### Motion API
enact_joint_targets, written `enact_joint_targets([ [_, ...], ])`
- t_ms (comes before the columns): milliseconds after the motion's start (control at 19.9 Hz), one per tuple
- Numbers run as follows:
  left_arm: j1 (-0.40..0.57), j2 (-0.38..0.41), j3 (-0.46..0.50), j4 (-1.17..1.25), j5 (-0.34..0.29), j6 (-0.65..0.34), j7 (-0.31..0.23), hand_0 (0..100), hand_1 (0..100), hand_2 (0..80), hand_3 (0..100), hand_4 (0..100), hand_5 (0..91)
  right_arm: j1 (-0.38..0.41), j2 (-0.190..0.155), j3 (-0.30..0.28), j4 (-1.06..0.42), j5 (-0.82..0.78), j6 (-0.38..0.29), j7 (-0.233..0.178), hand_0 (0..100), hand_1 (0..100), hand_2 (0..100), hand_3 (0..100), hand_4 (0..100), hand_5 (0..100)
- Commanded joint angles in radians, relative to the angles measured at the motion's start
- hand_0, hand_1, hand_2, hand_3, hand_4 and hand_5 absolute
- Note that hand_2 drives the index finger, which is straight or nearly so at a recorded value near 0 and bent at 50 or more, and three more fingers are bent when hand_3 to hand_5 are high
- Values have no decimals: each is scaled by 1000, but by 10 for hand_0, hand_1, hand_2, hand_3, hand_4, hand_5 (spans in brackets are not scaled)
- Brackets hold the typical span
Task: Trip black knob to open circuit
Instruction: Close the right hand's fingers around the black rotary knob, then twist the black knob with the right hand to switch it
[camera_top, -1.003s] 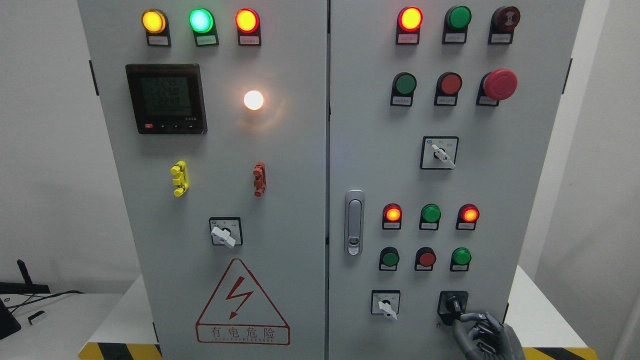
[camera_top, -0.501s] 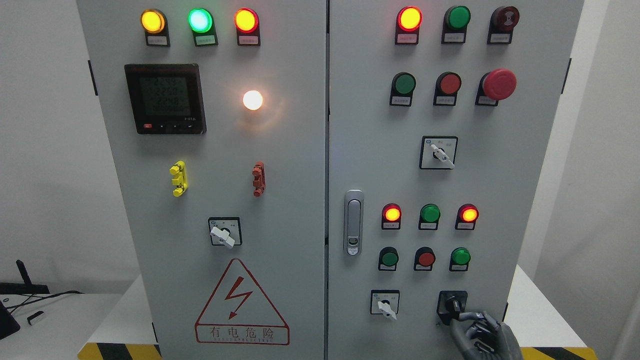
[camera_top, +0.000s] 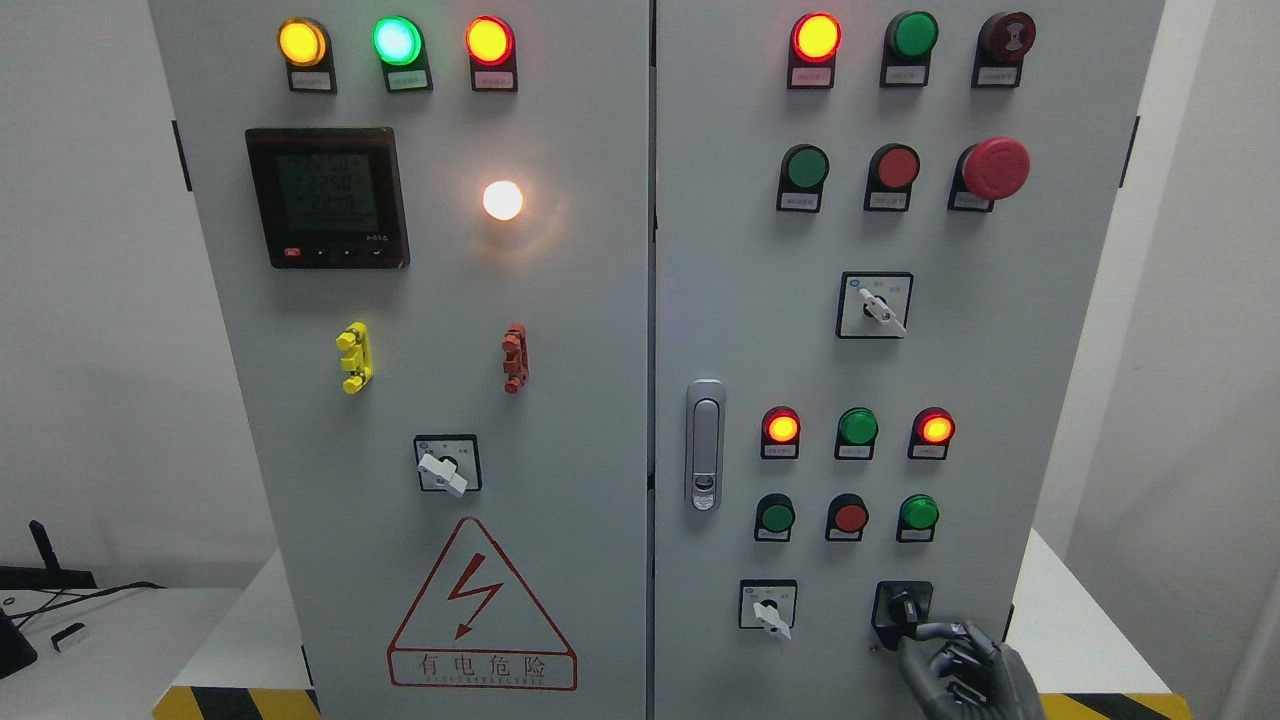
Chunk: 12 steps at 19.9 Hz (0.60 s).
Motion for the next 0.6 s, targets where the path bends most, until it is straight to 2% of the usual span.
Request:
enact_joint_targets([
  [0,0,0,0,0,-31,-1,1,120,389,0,0,0,0,3,5,25,-10,-1,0,-4,476,792,496,848,757,777],
  [551,0,0,0,0,-31,-1,1,120,389,0,0,0,0,6,7,45,-10,-2,10,-4,478,793,510,849,757,777],
])
